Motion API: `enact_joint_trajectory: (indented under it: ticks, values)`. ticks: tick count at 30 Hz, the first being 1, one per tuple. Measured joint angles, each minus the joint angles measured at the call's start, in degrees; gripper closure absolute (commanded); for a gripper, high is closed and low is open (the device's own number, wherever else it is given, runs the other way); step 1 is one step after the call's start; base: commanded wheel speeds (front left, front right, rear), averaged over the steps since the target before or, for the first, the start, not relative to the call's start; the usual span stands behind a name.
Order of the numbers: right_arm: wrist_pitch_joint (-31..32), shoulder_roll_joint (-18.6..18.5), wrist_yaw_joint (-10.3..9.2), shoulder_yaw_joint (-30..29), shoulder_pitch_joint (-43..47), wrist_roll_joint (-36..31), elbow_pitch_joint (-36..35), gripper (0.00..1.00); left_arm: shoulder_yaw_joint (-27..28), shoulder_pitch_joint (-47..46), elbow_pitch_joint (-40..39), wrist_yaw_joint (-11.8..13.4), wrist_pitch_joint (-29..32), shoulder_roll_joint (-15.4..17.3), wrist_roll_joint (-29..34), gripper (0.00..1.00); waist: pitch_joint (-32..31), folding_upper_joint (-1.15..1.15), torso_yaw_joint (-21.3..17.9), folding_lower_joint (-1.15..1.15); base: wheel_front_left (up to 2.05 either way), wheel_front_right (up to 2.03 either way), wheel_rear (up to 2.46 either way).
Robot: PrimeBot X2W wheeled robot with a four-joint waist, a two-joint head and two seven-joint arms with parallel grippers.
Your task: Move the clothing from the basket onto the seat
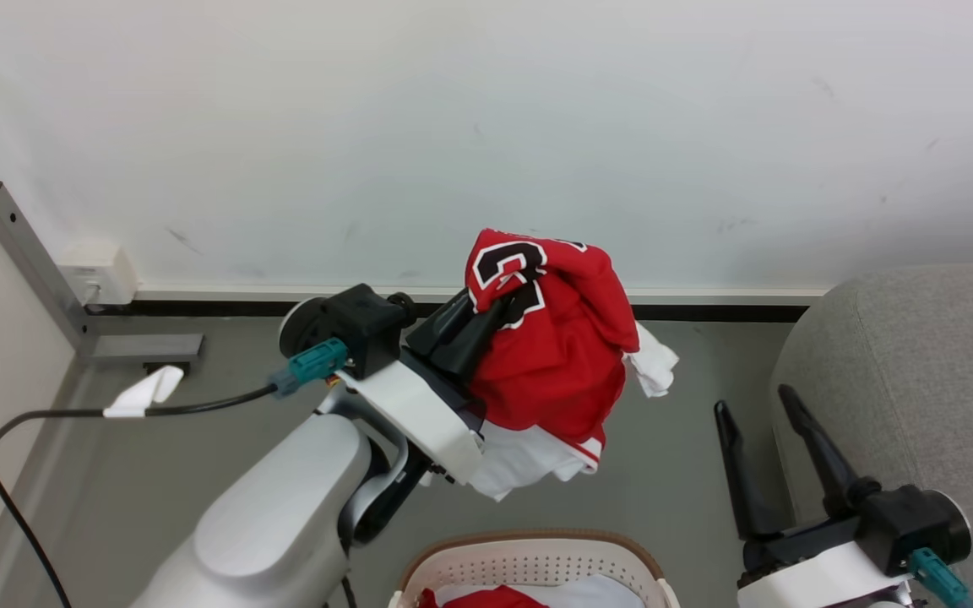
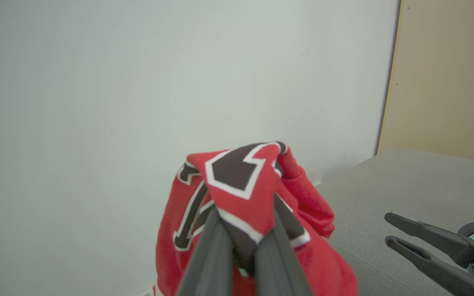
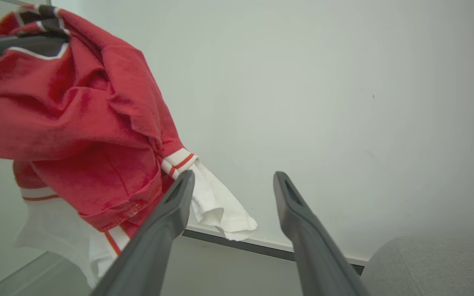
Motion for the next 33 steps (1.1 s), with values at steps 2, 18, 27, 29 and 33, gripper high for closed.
enact_joint_trajectory:
  ticks: [2, 18, 27, 29, 33]
  values:
    - [0.0, 0.0, 0.00, 0.9, 0.0, -0.3, 0.2, 0.00, -0.2, 0.1, -0.6, 0.2, 0.0, 0.0, 0.0, 1.00, -0.1, 0.00, 0.2, 0.00, 0.00, 0.00, 0.00]
    - [0.0, -0.6, 0.00, 9.9, -3.9, -4.0, 6.9, 0.00, -3.4, 2.4, -1.9, 0.1, 0.5, -1.4, -0.2, 1.00, -0.4, 0.00, 3.6, 0.00, 0.00, 0.00, 0.00]
    - [0.0, -3.8, 0.00, 16.3, -9.1, -3.7, 14.4, 0.00, -7.5, 3.5, -3.2, -1.2, 1.1, -3.6, 0.1, 1.00, -0.6, 0.00, 7.7, 0.00, 0.00, 0.00, 0.00]
    - [0.0, -4.7, 0.00, 18.2, -10.2, -2.7, 15.9, 0.00, -8.6, 3.6, -3.6, -1.7, 1.5, -4.0, 0.4, 1.00, -0.7, 0.00, 8.7, 0.00, 0.00, 0.00, 0.00]
    - [0.0, -6.5, 0.00, 21.0, -12.6, -1.1, 16.8, 0.00, -10.8, 4.1, -4.4, -2.2, 2.0, -4.5, 0.8, 1.00, -0.8, 0.00, 10.6, 0.00, 0.00, 0.00, 0.00]
